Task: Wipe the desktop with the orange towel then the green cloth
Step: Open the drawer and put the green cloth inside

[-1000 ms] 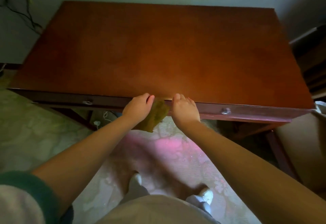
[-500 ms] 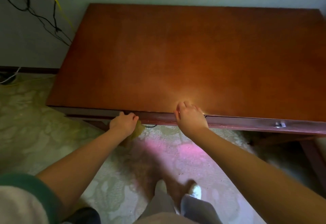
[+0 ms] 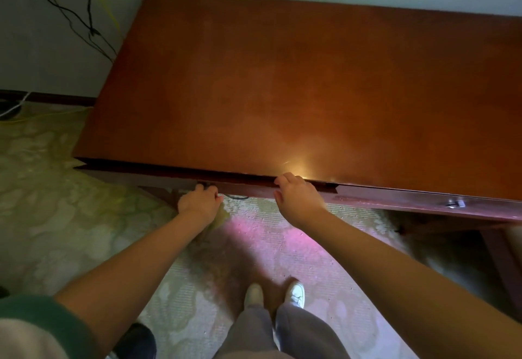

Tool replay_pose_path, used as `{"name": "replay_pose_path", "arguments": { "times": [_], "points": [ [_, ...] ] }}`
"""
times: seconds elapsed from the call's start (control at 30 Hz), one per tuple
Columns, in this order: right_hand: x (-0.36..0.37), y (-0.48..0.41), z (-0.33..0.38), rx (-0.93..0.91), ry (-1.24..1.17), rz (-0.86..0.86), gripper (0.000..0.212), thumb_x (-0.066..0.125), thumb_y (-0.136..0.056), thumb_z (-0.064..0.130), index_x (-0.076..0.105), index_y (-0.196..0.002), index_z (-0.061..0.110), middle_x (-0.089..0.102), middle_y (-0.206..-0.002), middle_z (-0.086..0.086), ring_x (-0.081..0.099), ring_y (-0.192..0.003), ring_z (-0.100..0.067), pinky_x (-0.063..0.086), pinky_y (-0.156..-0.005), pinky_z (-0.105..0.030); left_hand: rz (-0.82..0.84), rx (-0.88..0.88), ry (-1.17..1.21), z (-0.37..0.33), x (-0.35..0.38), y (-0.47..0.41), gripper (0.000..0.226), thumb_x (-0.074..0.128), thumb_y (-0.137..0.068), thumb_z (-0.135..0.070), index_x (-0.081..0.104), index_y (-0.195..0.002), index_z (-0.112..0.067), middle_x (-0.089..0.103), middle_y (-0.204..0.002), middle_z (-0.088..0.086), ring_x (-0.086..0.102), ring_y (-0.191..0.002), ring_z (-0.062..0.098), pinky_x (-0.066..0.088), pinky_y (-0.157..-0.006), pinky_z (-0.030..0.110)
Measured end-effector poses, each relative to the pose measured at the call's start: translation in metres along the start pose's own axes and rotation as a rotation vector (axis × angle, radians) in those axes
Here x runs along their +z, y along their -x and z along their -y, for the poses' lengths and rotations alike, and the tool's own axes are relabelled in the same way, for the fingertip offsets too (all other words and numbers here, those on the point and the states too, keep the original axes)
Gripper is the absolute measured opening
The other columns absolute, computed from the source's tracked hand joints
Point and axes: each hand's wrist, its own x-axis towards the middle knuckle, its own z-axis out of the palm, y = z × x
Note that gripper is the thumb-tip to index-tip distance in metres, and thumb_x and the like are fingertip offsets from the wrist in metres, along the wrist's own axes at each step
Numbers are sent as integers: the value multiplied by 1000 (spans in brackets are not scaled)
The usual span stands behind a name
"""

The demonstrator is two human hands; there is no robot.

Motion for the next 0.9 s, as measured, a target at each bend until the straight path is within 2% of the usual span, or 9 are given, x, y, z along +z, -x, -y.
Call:
{"name": "replay_pose_path", "arguments": {
  "times": [0.17,0.3,0.47,0.53,0.63,0.73,0.83,0.9],
  "points": [
    [6,6,12,-18,-13,21,36,37,-101,24,45,-134,12,50,-133,-7,49,-117,-26,42,-93,-36,55,17,-19,8,18,26,39,29,-101,-39,43,-132,-21,43,-132,13,50,-120,31,43,-97,39],
    [20,11,17,33,-11,155,26,41,-100,21,57,-119,14,62,-115,-8,61,-96,-24,49,-77,-32,57,0,-37,9,34,51,38,32,-100,-41,45,-130,-21,42,-134,11,52,-119,28,43,-95,38],
    [29,19,21,27,30,253,24,42,-99,20,62,-109,12,61,-98,-6,52,-80,-19,40,-66,-26,63,31,-197,-9,30,76,40,37,-99,-43,58,-122,-18,56,-130,5,53,-120,22,43,-95,32],
    [29,20,22,29,4,280,23,44,-98,18,63,-109,12,61,-100,-8,52,-81,-20,39,-68,-27,69,58,-187,-17,14,82,38,40,-98,-41,60,-118,-16,60,-124,5,56,-115,23,43,-91,33],
    [29,21,23,21,-37,337,26,46,-97,20,62,-116,13,63,-113,-10,57,-97,-25,39,-75,-27,46,162,-113,-23,-23,82,42,39,-97,-48,61,-113,-15,61,-116,8,57,-108,26,44,-87,33],
    [33,25,23,45,-140,393,30,42,-99,24,59,-119,10,61,-117,-13,56,-105,-28,38,-79,-29,46,294,83,-27,-57,71,42,40,-96,-49,64,-105,-16,64,-105,5,59,-92,21,46,-80,31],
    [36,25,19,124,-364,364,28,36,-101,21,54,-118,10,61,-113,-15,58,-104,-29,42,-82,-31,77,369,297,-30,-57,43,37,38,-98,-42,59,-117,-17,63,-115,6,59,-99,20,46,-84,31],
    [36,24,17,182,-570,306,26,35,-100,15,50,-121,9,61,-113,-16,59,-104,-31,47,-89,-36,158,373,320,-33,-41,26,35,34,-101,-34,53,-125,-15,61,-120,9,59,-104,23,45,-86,31]
  ]
}}
